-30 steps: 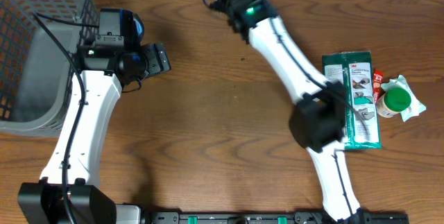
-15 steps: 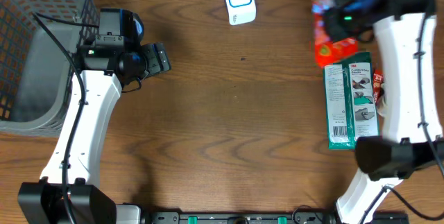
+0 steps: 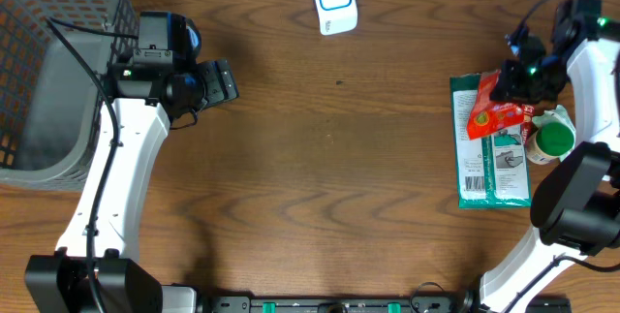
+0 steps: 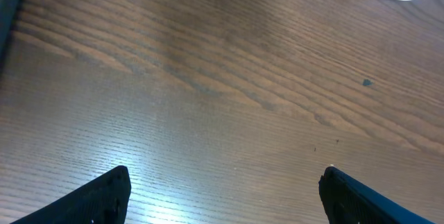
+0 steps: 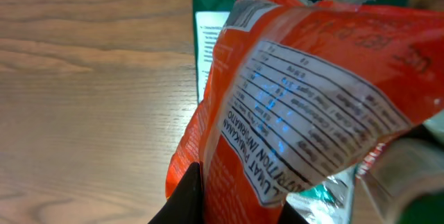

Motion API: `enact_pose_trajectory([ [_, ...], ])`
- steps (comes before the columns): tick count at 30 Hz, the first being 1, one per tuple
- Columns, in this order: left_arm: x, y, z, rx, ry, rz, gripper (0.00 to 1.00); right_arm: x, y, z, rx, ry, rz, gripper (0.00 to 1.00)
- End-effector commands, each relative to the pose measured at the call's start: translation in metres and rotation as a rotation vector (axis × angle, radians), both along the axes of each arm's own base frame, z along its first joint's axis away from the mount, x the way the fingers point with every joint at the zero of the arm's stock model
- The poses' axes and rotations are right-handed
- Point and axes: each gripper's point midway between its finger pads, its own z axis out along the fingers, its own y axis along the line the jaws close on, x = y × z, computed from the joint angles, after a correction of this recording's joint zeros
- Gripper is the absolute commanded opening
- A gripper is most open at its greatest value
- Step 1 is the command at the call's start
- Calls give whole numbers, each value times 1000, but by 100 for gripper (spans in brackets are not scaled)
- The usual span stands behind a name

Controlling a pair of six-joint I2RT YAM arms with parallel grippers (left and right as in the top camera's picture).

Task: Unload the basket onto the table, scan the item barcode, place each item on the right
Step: 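Carry the red bag right and lay it on the glove packet, then open the right gripper and lift it away from the bag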

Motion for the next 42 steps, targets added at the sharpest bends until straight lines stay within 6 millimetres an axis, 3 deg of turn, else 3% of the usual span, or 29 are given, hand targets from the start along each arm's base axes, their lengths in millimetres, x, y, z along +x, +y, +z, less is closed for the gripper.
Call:
enact_pose_trajectory([
  [1,2,3,8,10,-25,2,88,-2,-1,-7,36,-13,-24,13],
  [3,2,3,8,10,-25,3,88,-4,-1,-11,37,-8,-26,49],
  [4,2,3,9,9,-25,3,88,-4,-1,-12,38,-7,-26,60],
  [8,2,3,9,10,-25,2,88,-4,-3,-10,33,-1,-55,83],
  [10,2,3,9,10,-25,2,88,-7,-7,-7,13,14,-63,99],
  [18,2,3,9,9,-25,3,88,-3,-8,21,-11,2,-58,99],
  [42,2,3,9,10,-25,2,88,-7,-6,20,-5,22,-56,99],
])
